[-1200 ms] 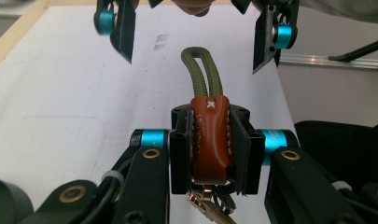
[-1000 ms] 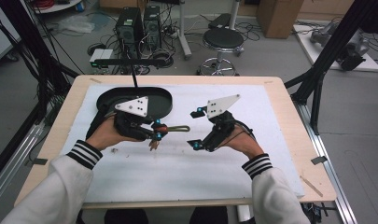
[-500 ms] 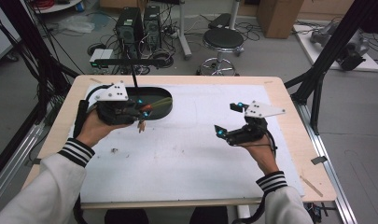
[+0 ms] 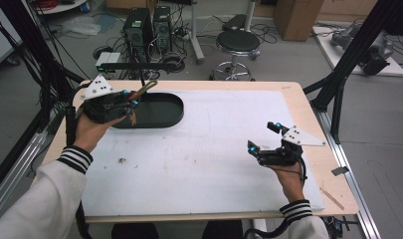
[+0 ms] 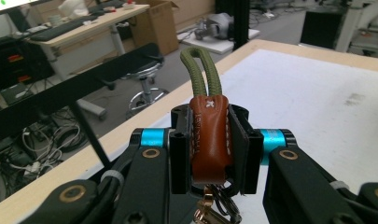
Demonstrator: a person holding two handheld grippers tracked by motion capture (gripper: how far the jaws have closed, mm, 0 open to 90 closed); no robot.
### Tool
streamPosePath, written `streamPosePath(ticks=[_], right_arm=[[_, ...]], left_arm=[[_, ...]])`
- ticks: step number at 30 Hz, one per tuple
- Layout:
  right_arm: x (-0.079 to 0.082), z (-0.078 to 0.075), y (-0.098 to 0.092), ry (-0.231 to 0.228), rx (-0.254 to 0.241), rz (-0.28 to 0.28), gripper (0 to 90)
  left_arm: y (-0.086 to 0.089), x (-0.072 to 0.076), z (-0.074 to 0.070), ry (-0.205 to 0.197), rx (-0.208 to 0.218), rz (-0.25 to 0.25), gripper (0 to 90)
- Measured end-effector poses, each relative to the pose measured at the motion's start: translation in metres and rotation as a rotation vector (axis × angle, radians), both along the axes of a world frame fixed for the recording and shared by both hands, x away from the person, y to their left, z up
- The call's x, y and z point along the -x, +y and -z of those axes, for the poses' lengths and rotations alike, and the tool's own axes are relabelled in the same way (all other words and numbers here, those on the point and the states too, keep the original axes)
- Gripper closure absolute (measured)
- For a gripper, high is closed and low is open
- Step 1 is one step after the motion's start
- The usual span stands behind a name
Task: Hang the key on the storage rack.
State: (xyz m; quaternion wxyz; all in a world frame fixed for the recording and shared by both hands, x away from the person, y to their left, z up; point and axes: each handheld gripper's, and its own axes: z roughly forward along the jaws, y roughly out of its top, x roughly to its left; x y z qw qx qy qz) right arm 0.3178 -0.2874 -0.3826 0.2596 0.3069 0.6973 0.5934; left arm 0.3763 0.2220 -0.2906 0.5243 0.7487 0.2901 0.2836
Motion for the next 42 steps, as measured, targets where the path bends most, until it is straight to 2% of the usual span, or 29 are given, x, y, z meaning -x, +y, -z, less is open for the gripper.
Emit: streamPosePath(ticks=[5, 6, 7, 10, 13, 17, 21, 24, 26, 31, 42], right_arm=[[0.005, 0.012, -0.009, -0.034, -0.043, 0.018, 0.3], [0.006, 0.014, -0.010, -0.033, -0.050, 0.025, 0.3], [0.008, 0.016, -0.012, -0.032, -0.060, 0.028, 0.4], [0.011, 0.024, -0.018, -0.044, -0.094, 0.066, 0.3], [0.014, 0.030, -0.023, -0.048, -0.106, 0.083, 0.4], [0.016, 0.038, -0.025, -0.056, -0.108, 0.098, 0.3], [0.018, 0.046, -0.025, -0.061, -0.107, 0.111, 0.4], [0.020, 0.051, -0.025, -0.073, -0.114, 0.118, 0.3], [0.021, 0.054, -0.025, -0.071, -0.108, 0.121, 0.3], [0.020, 0.060, -0.025, -0.073, -0.089, 0.122, 0.3], [0.020, 0.068, -0.025, -0.063, -0.091, 0.131, 0.3]], left_arm=[[0.009, -0.007, 0.002, -0.003, 0.021, -0.062, 72.1], [0.012, -0.009, 0.002, -0.006, 0.015, -0.072, 72.0], [0.014, -0.010, 0.003, -0.003, 0.028, -0.087, 72.0], [0.020, -0.015, 0.004, -0.003, 0.036, -0.127, 72.1], [0.025, -0.020, 0.006, -0.014, 0.023, -0.164, 72.1], [0.029, -0.027, 0.006, -0.015, 0.028, -0.202, 72.1], [0.032, -0.035, 0.005, -0.005, 0.015, -0.218, 72.1], [0.034, -0.041, 0.007, -0.007, 0.035, -0.240, 72.3], [0.036, -0.045, 0.010, 0.005, 0.029, -0.253, 72.3], [0.039, -0.053, 0.014, 0.015, 0.048, -0.270, 72.4], [0.044, -0.065, 0.025, 0.046, 0.049, -0.301, 72.4]])
